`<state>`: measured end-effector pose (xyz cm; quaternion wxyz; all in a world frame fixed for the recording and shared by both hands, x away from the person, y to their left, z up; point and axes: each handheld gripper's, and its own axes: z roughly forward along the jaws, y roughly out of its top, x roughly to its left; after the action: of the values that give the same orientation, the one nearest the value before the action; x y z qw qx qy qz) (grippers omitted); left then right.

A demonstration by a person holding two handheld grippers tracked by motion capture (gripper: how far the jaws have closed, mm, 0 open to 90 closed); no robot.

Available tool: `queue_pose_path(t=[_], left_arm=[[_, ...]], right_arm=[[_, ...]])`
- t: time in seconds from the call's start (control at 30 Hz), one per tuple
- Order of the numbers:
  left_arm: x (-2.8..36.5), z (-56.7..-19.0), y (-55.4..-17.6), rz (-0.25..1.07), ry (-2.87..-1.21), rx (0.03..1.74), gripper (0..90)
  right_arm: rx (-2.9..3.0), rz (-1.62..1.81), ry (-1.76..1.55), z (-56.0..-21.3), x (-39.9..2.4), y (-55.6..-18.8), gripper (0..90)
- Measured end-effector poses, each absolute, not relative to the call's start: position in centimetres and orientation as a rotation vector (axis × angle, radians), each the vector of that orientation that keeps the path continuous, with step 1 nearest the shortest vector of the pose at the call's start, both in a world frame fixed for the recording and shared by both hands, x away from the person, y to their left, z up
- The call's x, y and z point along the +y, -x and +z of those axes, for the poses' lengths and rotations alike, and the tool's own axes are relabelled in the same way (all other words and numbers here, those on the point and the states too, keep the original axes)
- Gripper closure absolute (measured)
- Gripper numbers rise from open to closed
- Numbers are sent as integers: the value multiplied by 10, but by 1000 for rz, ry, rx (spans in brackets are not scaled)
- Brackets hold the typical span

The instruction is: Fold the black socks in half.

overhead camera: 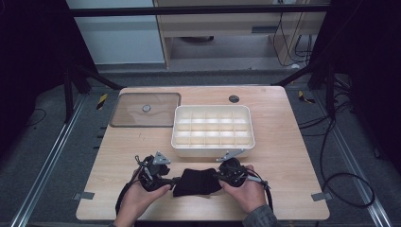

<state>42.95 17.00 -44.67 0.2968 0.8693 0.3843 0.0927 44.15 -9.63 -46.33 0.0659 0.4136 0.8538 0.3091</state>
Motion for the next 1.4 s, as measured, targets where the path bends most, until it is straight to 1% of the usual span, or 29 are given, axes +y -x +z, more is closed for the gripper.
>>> queue_pose_path(t=[0.13, 0.27, 0.43, 0.63, 0.7, 0.73, 0.77, 0.9, 1.0, 1.2, 1.4], left_arm=[[168, -456, -423, 220, -2329, 1014, 540], [171, -460, -422, 197, -2310, 1029, 552], [171, -462, -421, 174, -2334, 1022, 564], [167, -470, -419, 111, -2381, 1007, 588], [164, -473, -419, 101, -2404, 995, 619], [164, -473, -419, 101, -2404, 995, 659], [163, -473, -419, 104, -2409, 989, 659], [163, -473, -420, 107, -2414, 975, 759], [163, -474, -420, 100, -2414, 963, 802], [164, -474, -422, 107, -2412, 964, 823], [165, -468, -425, 135, -2416, 955, 827]], right_arm=[[2576, 940, -1233, -463, -94, -436, 797], [2587, 939, -1214, -463, -92, -433, 796], [2586, 940, -1217, -463, -91, -431, 794], [2591, 937, -1218, -465, -91, -430, 785], [2590, 946, -1215, -465, -92, -431, 786], [2590, 946, -1215, -465, -92, -431, 786], [2588, 940, -1219, -464, -92, -431, 786], [2592, 936, -1220, -463, -91, -431, 786], [2595, 932, -1221, -463, -92, -431, 782], [2605, 923, -1224, -465, -92, -430, 771], [2609, 907, -1240, -466, -92, -429, 718]])
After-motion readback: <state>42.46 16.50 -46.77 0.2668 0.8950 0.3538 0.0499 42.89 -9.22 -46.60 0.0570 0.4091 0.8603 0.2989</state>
